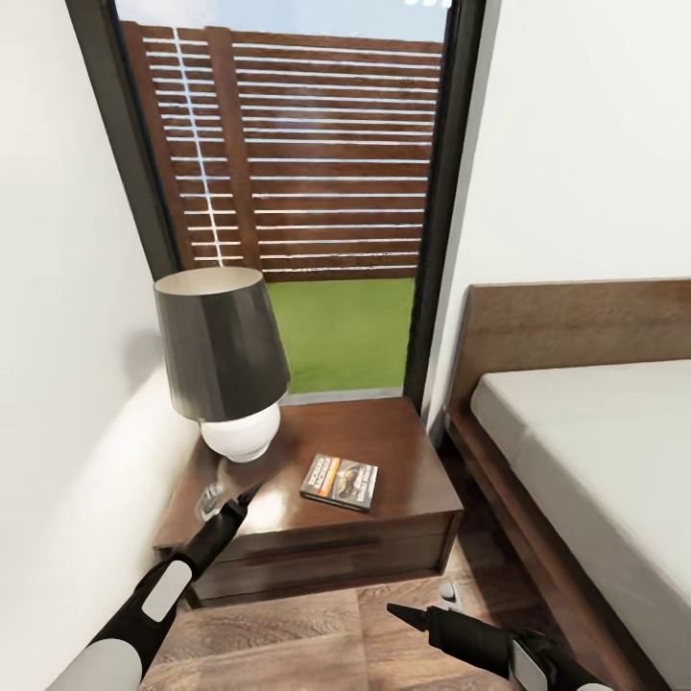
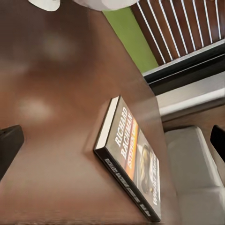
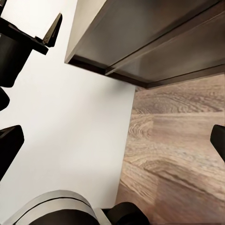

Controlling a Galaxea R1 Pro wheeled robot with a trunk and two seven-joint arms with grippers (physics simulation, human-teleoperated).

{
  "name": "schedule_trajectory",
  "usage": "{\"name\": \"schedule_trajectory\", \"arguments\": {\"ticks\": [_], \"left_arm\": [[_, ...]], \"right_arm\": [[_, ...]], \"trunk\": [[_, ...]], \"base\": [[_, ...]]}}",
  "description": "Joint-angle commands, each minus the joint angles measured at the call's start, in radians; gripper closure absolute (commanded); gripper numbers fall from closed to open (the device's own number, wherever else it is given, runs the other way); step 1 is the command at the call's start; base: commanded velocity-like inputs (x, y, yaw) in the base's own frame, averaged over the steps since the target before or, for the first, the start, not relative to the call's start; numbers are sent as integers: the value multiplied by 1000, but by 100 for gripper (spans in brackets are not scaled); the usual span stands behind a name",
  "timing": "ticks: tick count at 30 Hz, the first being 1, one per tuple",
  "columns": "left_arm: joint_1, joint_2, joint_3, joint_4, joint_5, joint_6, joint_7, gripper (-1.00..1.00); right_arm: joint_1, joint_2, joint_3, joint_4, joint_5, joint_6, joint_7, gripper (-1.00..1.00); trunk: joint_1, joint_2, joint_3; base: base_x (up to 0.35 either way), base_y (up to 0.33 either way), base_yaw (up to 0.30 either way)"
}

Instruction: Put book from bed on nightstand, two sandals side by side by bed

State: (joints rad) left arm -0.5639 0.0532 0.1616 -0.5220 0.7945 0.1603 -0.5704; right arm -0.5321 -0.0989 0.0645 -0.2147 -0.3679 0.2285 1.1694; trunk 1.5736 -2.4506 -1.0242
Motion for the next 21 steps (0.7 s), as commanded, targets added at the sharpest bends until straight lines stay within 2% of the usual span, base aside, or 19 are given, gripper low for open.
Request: {"name": "schedule_trajectory", "arguments": {"ticks": [1,9,21], "left_arm": [[-1,0,3,0,9,11,-4,-100],[-1,-1,3,0,10,11,-3,-100],[-1,-1,3,0,10,12,-3,-100]], "right_arm": [[0,-1,7,-1,-10,10,1,-100],[0,-1,9,0,-8,12,1,-100],[0,-1,10,0,-8,12,0,-100]], "trunk": [[0,0,-1],[0,0,-1],[0,0,-1]], "base": [[-117,-42,64],[-135,-74,27],[-26,-16,3]]}}
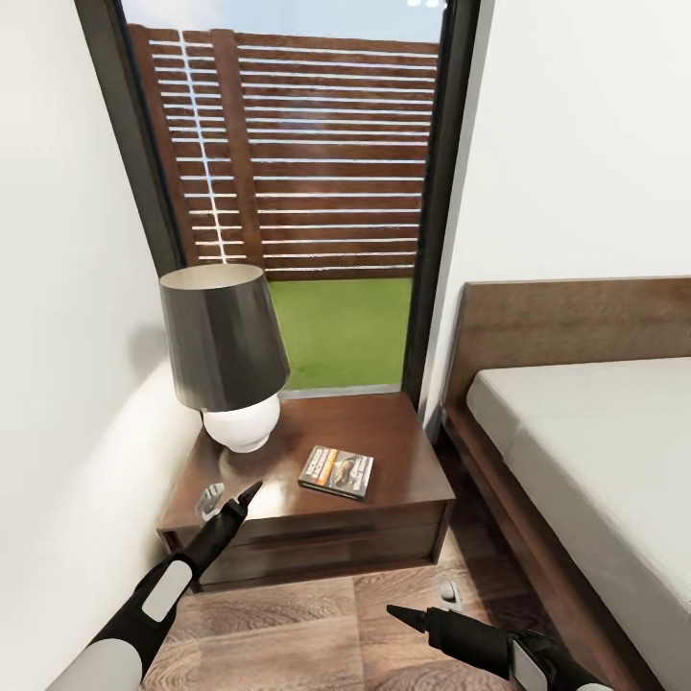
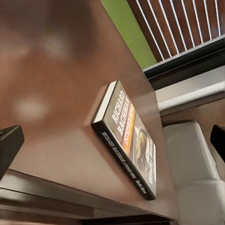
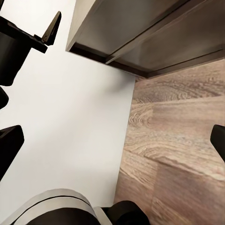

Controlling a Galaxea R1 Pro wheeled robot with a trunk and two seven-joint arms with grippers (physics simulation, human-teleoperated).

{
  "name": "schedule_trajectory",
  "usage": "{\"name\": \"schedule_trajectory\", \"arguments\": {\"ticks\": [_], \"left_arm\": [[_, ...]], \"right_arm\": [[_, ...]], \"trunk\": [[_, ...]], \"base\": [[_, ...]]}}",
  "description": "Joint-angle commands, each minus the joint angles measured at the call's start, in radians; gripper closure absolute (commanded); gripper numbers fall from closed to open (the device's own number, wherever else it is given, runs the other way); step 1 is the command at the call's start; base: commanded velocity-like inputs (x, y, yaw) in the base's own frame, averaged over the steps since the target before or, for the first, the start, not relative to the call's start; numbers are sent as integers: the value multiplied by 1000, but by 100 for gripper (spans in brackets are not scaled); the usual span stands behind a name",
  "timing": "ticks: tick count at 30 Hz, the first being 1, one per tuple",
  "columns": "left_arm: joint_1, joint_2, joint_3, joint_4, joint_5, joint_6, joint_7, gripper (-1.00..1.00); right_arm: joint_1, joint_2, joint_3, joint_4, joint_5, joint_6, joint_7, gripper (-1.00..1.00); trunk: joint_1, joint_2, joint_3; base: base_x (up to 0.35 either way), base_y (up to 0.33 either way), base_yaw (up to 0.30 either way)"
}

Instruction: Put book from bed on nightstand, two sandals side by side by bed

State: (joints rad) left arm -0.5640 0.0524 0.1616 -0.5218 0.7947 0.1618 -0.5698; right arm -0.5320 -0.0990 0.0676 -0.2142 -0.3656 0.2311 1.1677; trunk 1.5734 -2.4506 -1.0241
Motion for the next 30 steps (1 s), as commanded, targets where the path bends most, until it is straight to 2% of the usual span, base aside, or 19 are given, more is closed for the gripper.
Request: {"name": "schedule_trajectory", "arguments": {"ticks": [1,3,30], "left_arm": [[-1,0,3,0,9,11,-4,-100],[-1,0,3,0,9,11,-4,-100],[-1,4,2,-1,9,19,-5,-100]], "right_arm": [[0,-1,7,-1,-10,10,1,-100],[0,-1,7,-1,-10,10,1,-100],[0,-1,8,-1,-10,10,0,-100]], "trunk": [[0,0,-1],[0,0,-1],[-104,189,84]], "base": [[-5,-3,1],[-3,-2,0],[0,0,0]]}}
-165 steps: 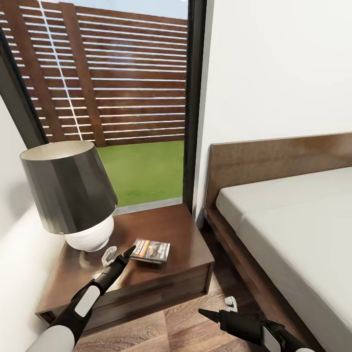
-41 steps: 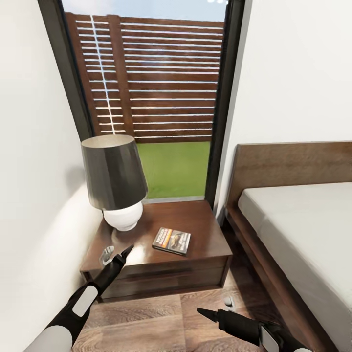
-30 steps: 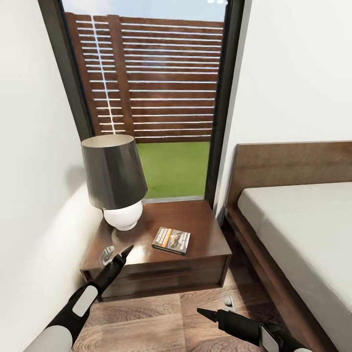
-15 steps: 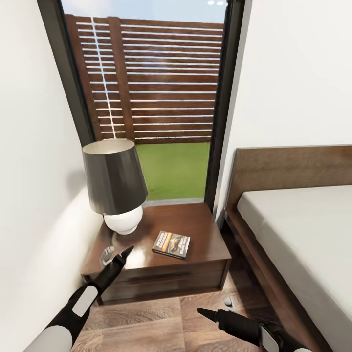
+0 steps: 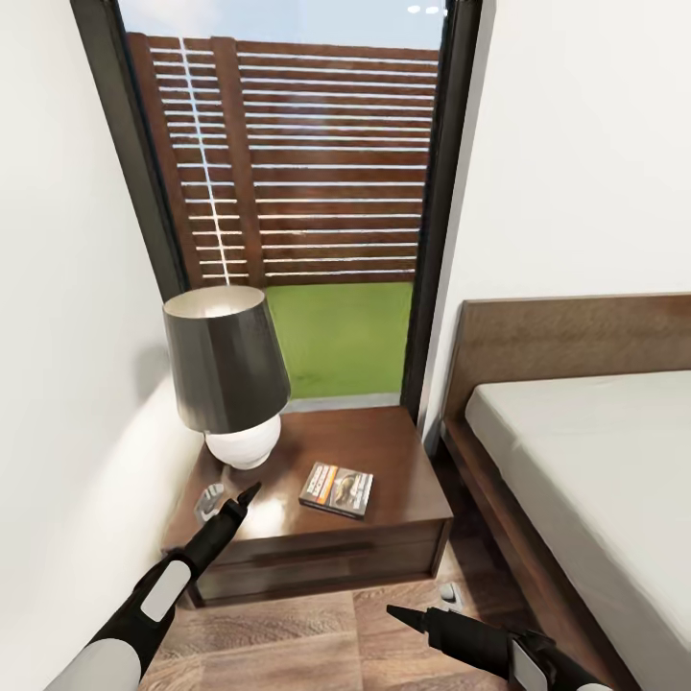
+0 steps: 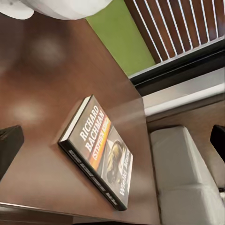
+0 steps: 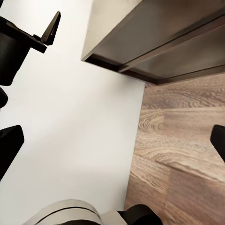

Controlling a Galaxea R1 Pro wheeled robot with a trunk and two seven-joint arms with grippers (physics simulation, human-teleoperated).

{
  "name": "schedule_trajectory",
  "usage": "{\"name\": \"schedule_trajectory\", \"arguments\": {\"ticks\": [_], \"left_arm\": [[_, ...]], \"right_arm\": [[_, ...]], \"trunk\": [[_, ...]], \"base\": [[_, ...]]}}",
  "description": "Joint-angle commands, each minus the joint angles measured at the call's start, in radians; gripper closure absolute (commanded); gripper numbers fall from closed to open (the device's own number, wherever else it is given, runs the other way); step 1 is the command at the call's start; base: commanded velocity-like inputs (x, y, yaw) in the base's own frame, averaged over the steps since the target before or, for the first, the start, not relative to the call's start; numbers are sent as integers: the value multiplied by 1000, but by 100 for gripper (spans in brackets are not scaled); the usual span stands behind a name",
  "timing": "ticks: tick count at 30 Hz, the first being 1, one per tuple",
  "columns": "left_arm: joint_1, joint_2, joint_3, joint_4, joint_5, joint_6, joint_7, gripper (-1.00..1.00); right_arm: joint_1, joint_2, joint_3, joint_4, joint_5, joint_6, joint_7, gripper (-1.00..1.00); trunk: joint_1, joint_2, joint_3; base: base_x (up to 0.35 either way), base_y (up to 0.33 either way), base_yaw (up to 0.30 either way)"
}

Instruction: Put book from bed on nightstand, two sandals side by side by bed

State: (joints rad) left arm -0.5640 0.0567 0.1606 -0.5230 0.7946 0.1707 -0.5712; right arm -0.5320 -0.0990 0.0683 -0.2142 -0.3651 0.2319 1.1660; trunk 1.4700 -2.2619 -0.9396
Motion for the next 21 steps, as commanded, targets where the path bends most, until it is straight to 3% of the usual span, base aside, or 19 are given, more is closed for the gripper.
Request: {"name": "schedule_trajectory", "arguments": {"ticks": [1,9,21], "left_arm": [[0,0,2,0,9,11,-4,-100],[0,0,2,0,8,12,-6,-100],[0,0,1,0,10,41,-9,-100]], "right_arm": [[0,-1,6,-1,-10,10,1,-100],[0,-1,4,0,-11,10,1,-100],[0,-1,1,1,-11,9,1,-100]], "trunk": [[-4,7,2],[-35,63,27],[-35,63,27]], "base": [[0,0,0],[0,0,0],[0,0,0]]}}
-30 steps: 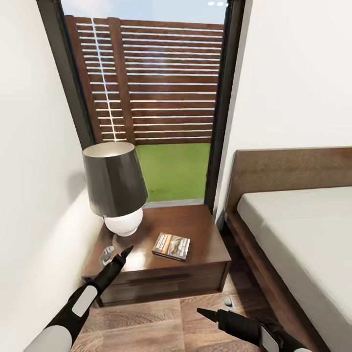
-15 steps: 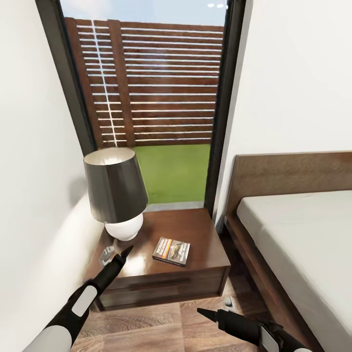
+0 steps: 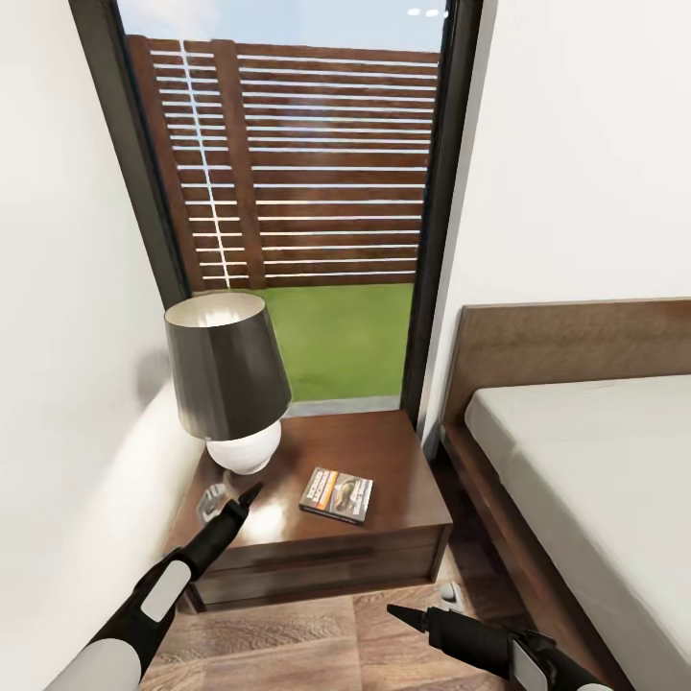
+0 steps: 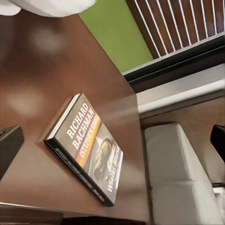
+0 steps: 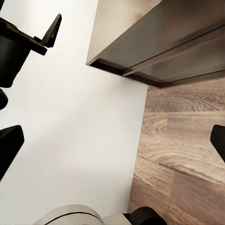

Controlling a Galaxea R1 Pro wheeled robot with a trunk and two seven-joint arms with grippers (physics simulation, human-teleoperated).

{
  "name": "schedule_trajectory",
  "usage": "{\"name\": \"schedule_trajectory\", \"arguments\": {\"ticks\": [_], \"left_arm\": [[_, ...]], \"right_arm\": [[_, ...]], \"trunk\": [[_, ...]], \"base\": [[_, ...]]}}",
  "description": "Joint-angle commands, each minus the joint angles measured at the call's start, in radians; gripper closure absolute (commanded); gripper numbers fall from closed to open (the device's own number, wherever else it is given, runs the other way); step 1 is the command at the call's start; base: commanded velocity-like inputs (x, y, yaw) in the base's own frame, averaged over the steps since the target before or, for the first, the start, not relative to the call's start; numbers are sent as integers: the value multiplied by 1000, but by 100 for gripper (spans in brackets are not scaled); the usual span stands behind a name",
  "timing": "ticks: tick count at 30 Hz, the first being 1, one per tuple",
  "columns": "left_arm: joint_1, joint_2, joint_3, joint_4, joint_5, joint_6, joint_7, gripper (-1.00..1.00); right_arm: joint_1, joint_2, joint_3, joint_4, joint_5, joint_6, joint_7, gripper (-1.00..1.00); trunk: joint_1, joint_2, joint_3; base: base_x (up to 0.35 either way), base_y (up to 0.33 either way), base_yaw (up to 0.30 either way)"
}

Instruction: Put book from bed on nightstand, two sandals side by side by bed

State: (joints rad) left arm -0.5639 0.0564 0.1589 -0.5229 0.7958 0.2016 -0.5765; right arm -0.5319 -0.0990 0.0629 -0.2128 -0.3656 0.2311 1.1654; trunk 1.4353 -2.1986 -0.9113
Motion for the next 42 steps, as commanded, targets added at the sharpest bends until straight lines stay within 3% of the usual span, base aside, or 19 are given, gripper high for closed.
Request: {"name": "schedule_trajectory", "arguments": {"ticks": [1,15,24,33,37,42], "left_arm": [[-1,-1,2,1,9,18,-3,-100],[-1,0,-1,14,1,136,38,-100],[-1,0,-7,2,1,240,197,-100],[12,0,-13,23,-3,261,248,-100],[22,-1,-22,53,-47,260,252,-100],[25,-7,-26,117,-146,255,253,-100]], "right_arm": [[0,-1,5,0,-10,10,2,-100],[0,-5,-15,3,-10,11,0,-100],[0,-8,-69,4,-8,11,-42,-100],[0,-12,-123,4,-6,11,-115,-100],[0,-12,-131,4,-6,11,-165,-100],[0,-13,-134,4,-7,11,-212,-100]], "trunk": [[0,0,-1],[0,0,-1],[0,0,-1],[0,0,-1],[0,0,-1],[0,0,-1]], "base": [[0,0,0],[0,0,0],[0,0,0],[0,0,0],[0,0,0],[0,0,0]]}}
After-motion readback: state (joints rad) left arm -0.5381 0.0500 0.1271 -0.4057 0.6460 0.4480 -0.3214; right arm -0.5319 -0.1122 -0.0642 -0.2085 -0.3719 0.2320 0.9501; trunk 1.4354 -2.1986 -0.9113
